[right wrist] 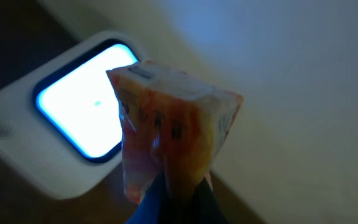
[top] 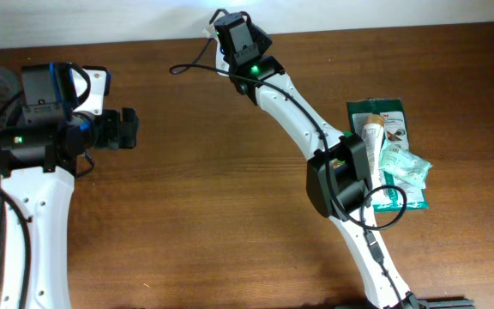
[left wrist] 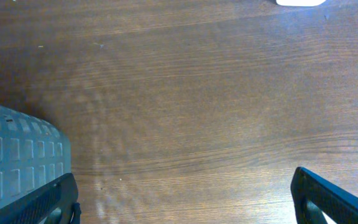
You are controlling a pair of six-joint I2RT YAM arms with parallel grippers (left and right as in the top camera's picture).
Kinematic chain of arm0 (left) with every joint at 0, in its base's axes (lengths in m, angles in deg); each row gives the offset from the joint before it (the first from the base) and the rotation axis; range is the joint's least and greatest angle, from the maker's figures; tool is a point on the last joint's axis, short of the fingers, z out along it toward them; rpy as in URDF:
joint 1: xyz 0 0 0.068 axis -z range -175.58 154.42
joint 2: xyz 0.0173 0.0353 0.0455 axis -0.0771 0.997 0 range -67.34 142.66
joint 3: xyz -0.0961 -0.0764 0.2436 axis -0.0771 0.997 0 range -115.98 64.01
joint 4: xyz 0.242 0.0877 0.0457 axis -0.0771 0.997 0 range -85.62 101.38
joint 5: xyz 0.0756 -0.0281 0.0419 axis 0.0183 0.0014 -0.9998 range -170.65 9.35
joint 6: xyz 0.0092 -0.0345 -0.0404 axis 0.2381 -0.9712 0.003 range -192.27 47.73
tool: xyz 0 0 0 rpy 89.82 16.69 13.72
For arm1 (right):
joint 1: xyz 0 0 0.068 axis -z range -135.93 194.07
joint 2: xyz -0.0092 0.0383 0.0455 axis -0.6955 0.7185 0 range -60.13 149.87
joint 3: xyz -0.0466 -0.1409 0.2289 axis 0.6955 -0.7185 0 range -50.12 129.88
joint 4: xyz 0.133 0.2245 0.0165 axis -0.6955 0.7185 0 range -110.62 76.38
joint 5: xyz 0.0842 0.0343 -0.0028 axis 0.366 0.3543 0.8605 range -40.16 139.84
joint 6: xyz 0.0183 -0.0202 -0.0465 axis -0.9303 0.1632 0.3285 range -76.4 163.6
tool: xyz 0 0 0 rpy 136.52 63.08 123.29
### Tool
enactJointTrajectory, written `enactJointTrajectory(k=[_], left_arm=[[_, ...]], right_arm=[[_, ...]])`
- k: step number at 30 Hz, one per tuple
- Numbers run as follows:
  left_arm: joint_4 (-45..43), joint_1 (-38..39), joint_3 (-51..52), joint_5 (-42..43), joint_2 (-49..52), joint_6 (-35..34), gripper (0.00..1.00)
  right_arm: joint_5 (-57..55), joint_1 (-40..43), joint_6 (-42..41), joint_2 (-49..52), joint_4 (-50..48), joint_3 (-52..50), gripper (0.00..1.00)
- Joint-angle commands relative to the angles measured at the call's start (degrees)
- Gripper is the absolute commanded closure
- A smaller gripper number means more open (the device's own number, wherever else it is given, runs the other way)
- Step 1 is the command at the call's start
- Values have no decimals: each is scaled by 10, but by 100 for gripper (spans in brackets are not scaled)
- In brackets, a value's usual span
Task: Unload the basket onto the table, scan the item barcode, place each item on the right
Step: 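Carry the tissue pack right and drop it onto the item pile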
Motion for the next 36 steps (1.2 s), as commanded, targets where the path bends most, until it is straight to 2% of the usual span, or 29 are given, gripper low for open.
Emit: enactJointTrajectory(k=[1, 4, 7, 11, 14, 16, 20, 22, 26, 31, 35, 36], left_arm=[[-1, -2, -5, -2, -1, 9, 1], [-1, -2, -5, -2, -1, 9, 1], [-1, -2, -5, -2, -1, 9, 1], [-1, -2, -5, -2, -1, 9, 1], [0, -2, -5, -2, -1, 9, 1], [-1, -2, -5, -2, -1, 9, 1], [-1, -2, -5, -2, -1, 9, 1], [-1, -2, -5, -2, -1, 9, 1], [-1, -2, -5, -2, -1, 9, 1], [-1, -2, -5, -2, -1, 9, 1], [0, -2, -5, -2, -1, 9, 1], [-1, -2, -5, -2, -1, 9, 1]], right_arm=[[104, 14, -129, -96, 59, 4, 96], [202, 36, -232, -169, 149, 4, 96], [312, 78, -321, -258, 295, 4, 96], [321, 149, -383, -333, 504, 4, 96], [321, 222, -391, -343, 651, 3, 96], [321, 267, -391, -335, 710, -6, 96], [329, 356, -391, -329, 707, -95, 96], [330, 412, -391, -329, 672, -185, 96], [357, 448, -369, -329, 611, -288, 95], [358, 446, -360, -329, 548, -389, 78], [369, 446, -358, -330, 531, -417, 54], [376, 446, -354, -332, 535, -407, 45]])
